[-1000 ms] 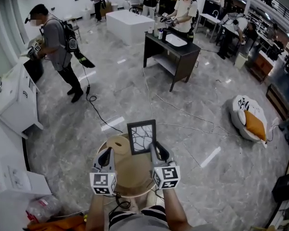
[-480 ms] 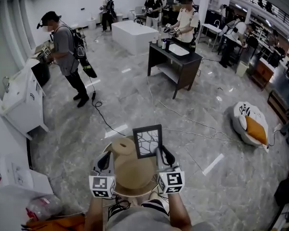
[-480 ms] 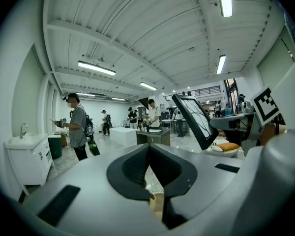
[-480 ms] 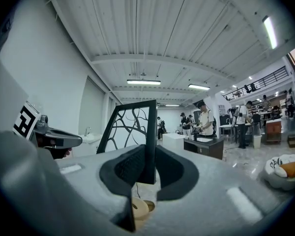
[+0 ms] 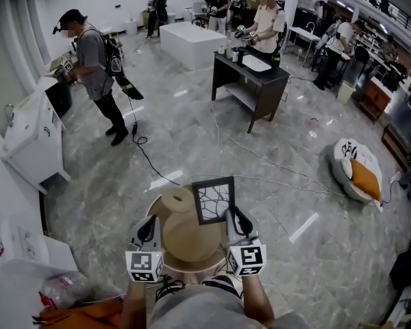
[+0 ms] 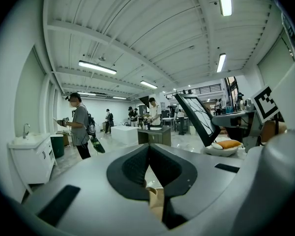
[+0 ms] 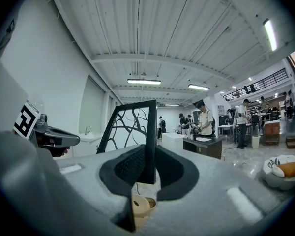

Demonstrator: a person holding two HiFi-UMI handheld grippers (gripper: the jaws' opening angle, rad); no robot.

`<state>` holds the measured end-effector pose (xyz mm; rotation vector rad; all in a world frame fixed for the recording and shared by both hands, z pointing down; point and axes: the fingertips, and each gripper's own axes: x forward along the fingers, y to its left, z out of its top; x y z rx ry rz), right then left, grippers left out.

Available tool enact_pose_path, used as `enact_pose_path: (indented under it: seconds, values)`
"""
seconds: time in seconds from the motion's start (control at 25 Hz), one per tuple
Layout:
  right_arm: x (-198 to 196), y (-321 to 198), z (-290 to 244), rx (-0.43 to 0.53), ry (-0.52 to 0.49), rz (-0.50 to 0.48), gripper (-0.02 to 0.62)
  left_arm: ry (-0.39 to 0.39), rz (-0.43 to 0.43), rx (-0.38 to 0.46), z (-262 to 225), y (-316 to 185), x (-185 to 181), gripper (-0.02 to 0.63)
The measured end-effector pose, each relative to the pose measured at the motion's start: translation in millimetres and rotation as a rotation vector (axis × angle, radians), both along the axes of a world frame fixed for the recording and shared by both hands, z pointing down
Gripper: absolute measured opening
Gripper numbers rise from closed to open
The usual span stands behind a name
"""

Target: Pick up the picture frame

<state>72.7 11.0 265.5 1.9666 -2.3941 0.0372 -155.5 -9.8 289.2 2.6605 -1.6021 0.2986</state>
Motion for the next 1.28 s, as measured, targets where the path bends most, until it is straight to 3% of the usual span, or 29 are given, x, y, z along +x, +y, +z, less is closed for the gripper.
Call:
enact_pose_path:
  seconds: [0.2,1.28]
  values:
    - [-6,41,-7,0.009,-0.001,-0.007,0.063,0.001,-0.005,0.01,-8,42,-4,0.018]
    - [-7,39,-7,0.007,-0.011,-0.007,0.063,0.0,0.007,-0.003,-6,38,-1,0.017]
